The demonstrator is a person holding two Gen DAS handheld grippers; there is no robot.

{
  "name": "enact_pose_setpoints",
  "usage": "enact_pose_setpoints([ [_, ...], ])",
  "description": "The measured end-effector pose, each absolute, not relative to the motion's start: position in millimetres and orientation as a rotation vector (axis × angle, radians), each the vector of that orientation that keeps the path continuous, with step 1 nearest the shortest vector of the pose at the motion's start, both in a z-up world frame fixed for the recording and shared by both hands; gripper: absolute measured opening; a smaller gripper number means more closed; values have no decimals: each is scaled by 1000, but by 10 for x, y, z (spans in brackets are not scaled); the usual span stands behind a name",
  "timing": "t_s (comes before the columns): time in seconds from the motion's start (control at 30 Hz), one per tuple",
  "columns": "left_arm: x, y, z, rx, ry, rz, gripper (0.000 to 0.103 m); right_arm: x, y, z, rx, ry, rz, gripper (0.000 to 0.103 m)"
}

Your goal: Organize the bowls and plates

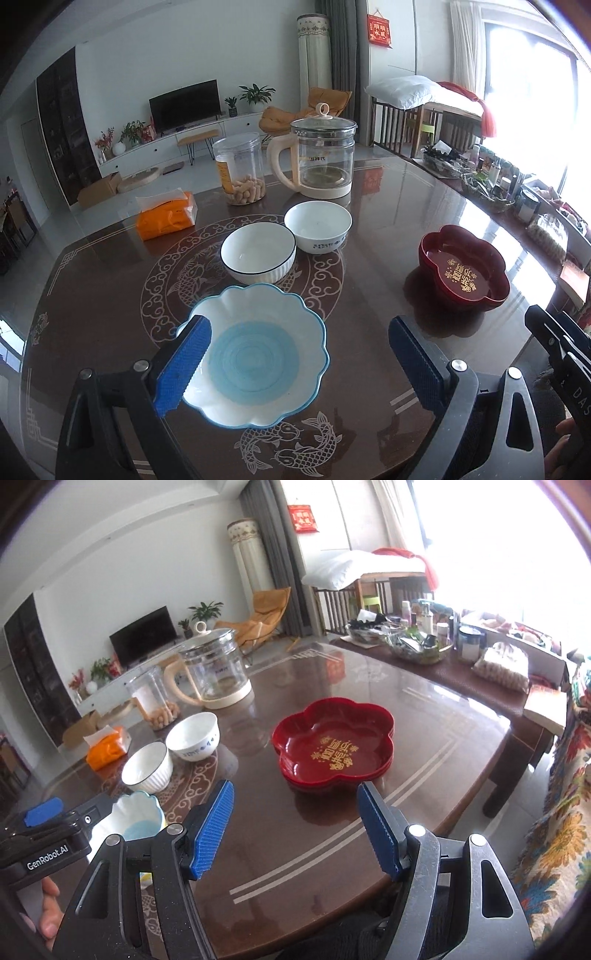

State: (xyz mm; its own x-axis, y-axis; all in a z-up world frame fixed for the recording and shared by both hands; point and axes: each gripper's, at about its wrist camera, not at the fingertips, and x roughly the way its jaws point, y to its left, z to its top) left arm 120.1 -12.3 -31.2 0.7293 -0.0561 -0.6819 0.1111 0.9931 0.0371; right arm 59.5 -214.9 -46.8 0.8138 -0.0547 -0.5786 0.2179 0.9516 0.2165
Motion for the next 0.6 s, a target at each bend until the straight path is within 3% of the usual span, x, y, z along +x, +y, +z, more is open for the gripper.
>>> enact_pose_setpoints([
  [0.3,1130,327,-390,68,779,-73,96,615,-1808,-476,215,645,-51,73],
  [0.6,1290,1666,-969,-287,955,53,96,1180,-1330,-946,202,851,193,73],
])
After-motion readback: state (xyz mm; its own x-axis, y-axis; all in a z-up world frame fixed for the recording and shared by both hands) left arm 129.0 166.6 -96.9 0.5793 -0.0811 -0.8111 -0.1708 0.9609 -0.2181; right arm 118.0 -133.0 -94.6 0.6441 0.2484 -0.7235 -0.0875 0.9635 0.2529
